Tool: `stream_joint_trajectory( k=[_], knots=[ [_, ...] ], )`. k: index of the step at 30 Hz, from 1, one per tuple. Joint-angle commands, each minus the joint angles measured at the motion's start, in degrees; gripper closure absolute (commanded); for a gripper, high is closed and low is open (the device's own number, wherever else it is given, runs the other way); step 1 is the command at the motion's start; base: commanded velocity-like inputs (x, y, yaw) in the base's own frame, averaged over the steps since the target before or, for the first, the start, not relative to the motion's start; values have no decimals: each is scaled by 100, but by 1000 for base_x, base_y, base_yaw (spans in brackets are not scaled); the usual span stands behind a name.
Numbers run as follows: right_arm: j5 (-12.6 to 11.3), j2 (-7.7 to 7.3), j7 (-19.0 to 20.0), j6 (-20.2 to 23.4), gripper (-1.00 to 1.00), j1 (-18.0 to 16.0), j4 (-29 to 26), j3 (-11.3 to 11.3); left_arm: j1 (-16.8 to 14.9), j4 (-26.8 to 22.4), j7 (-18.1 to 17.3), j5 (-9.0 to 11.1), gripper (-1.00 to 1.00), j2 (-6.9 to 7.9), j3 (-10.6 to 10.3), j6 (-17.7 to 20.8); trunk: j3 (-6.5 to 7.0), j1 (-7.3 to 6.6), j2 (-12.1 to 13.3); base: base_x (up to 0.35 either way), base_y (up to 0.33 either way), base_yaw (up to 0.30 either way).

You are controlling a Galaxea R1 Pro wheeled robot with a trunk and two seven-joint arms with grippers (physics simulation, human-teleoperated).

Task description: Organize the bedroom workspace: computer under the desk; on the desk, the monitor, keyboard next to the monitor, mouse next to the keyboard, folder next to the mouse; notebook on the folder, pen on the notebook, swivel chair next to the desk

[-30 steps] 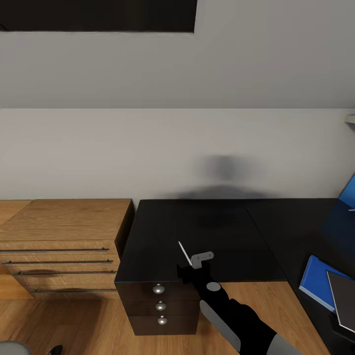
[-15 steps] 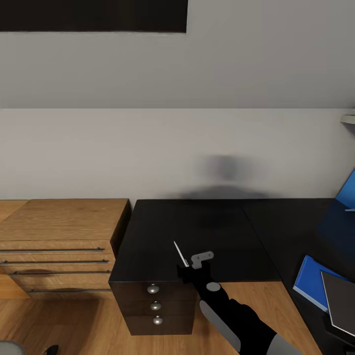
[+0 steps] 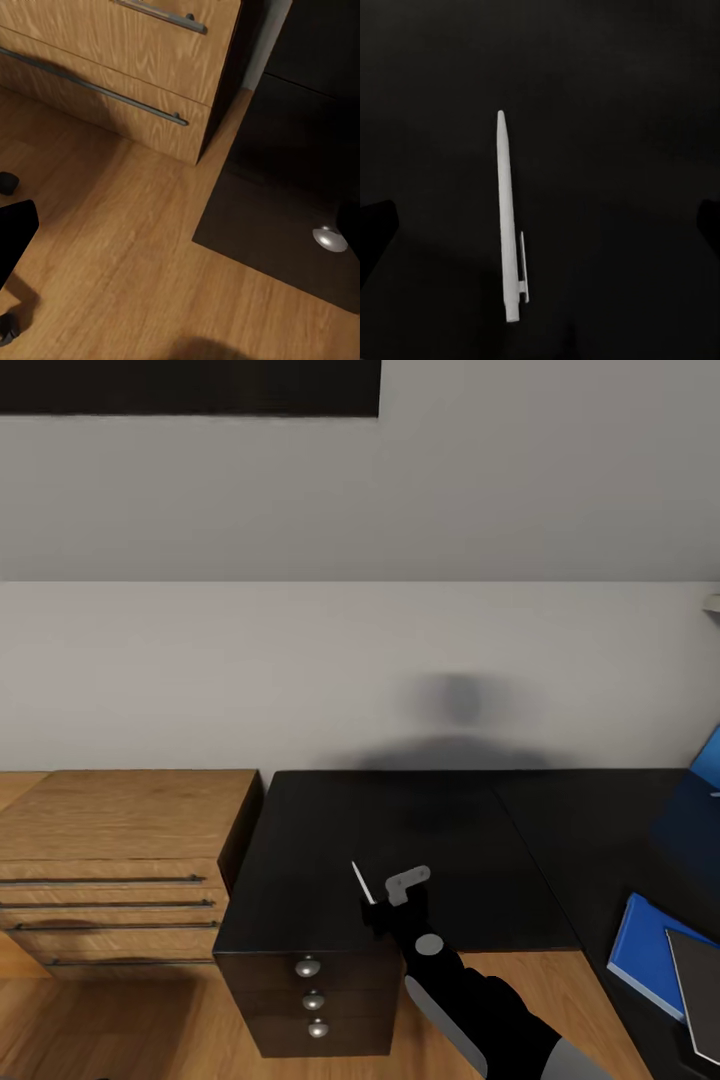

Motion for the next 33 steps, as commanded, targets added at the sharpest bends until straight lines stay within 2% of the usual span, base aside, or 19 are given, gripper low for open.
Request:
stream_joint_trajectory(
  k=[1, 8, 14, 18, 26, 33],
  knots=[
    [-38, -7, -49, 21, -100, -9, -11, 25, -3, -2, -12, 60, -100, 3, -47, -17, -7, 1, -4, 75, 0, 0],
    [-2, -10, -34, 26, -100, -9, -12, 71, -3, -2, -13, 60, -100, 3, -48, -19, -7, 1, -4, 29, 0, 0],
    [95, -16, 74, 26, -100, -9, -11, 412, -3, 0, -9, 61, -100, 3, -53, -19, -7, 1, -4, 4, 0, 0],
    [116, -17, 121, 21, -100, -9, -11, 496, -3, -1, -8, 61, -100, 3, -48, -16, -7, 1, -4, 0, 0, 0],
    [129, -19, 368, 12, -100, -9, -11, 515, -3, -1, -8, 65, -100, 6, -50, -14, -7, 1, -4, 0, 0, 0],
    [131, -25, 410, 9, -100, -9, -11, 506, -3, 2, -8, 63, -100, 4, -53, -11, -7, 1, -4, 44, 0, 0]
  ],
)
